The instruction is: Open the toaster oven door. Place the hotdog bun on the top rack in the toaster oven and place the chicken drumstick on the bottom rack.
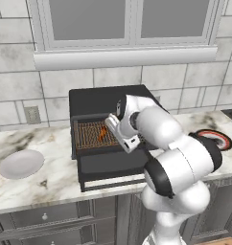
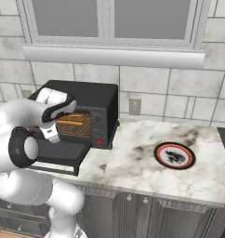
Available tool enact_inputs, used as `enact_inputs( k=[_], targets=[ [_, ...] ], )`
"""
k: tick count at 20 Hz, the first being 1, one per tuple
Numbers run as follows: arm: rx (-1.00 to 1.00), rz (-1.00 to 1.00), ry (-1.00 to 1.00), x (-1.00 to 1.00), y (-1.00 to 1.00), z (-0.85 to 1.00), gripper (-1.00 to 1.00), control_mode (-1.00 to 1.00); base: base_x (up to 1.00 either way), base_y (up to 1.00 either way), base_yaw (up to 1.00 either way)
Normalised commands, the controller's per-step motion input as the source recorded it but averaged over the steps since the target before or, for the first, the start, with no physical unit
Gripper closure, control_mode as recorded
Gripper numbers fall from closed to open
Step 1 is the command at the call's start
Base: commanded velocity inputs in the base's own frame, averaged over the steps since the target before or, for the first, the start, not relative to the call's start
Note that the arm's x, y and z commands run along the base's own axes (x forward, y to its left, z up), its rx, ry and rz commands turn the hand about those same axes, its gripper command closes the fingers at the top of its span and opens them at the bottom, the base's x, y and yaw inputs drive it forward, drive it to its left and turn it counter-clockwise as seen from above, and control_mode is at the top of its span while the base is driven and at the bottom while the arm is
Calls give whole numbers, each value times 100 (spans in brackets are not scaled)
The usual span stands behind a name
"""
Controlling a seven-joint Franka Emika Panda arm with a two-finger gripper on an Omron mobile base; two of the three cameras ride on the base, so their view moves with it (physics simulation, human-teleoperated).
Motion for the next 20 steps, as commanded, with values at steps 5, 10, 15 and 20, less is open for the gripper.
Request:
enact_inputs(
  k=[5,10,15,20],
  targets=[
    [0,16,-2,-51,10,2,-100,-100,0,0,0],
    [0,27,-7,-64,13,21,-100,-100,0,0,0],
    [0,26,-3,-36,19,70,-100,-100,0,0,0],
    [-1,27,3,-53,33,89,-100,-100,0,0,0]
  ],
)
